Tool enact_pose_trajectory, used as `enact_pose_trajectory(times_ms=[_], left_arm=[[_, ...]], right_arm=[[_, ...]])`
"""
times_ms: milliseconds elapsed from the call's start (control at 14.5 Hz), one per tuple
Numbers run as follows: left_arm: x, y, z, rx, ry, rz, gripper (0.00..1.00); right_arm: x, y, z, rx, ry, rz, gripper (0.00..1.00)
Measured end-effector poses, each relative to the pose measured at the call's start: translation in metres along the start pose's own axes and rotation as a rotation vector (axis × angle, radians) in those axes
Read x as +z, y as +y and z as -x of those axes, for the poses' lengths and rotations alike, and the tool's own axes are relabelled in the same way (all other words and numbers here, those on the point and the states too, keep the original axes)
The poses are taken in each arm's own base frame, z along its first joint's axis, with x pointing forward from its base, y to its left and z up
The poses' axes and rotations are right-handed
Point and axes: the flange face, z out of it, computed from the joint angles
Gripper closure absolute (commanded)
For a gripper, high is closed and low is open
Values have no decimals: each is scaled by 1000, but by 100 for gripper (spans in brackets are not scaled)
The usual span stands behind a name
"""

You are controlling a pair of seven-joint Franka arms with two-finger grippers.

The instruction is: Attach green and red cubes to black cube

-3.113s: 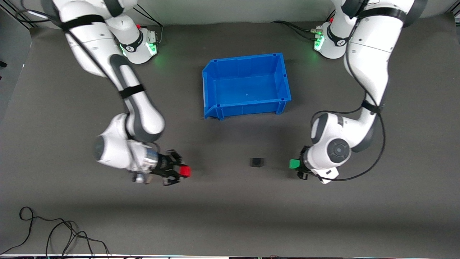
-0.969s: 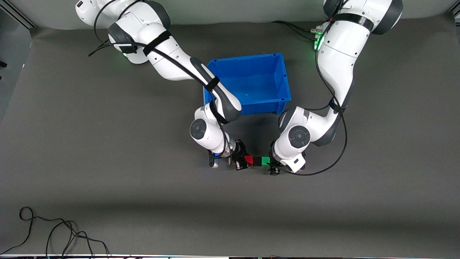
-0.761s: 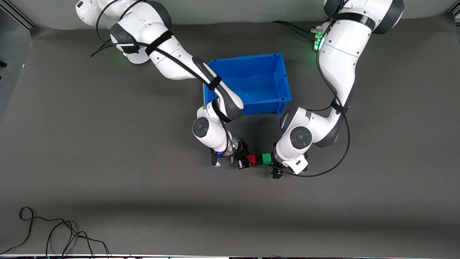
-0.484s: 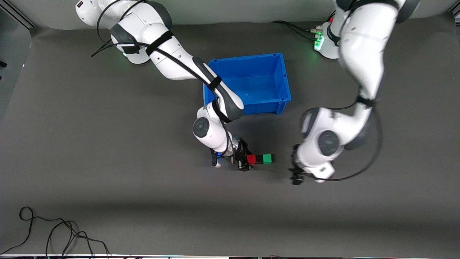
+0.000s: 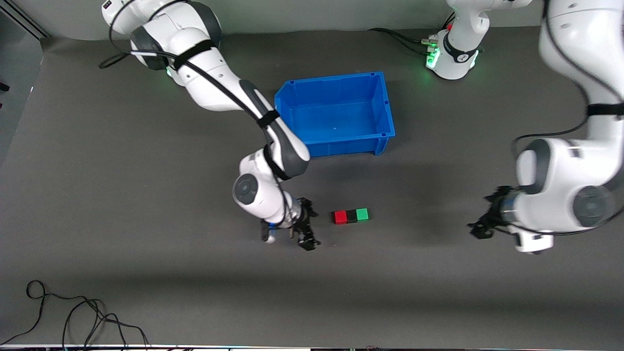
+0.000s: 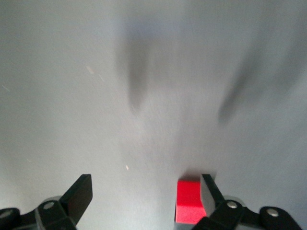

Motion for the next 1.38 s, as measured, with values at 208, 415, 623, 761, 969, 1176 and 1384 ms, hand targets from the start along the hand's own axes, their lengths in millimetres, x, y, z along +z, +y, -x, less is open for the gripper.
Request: enact_pose_trajectory(times_ms=[208, 415, 623, 761, 969, 1176, 1384], left_arm=[[-36, -30, -6, 223, 12, 4, 0], [-67, -53, 9, 453, 50, -44, 0], [-105, -71, 31, 669, 92, -59, 0], [-131, -82, 45, 724, 117, -51, 0], [-161, -93, 62, 740, 152, -26, 0], [-182, -99, 73, 744, 182, 4, 0], [-191, -93, 73, 744, 173, 34, 0]], right_arm=[[-46, -14, -25, -109, 59, 53, 0], [-106, -24, -69, -253, 103, 111, 0], [-187, -23, -117, -383, 100, 171, 0], [-241, -17, -149, -460, 79, 204, 0], [-305, -7, -185, -571, 112, 245, 0], [-356, 7, -204, -677, 197, 292, 0], [-401, 33, -217, -811, 239, 325, 0]])
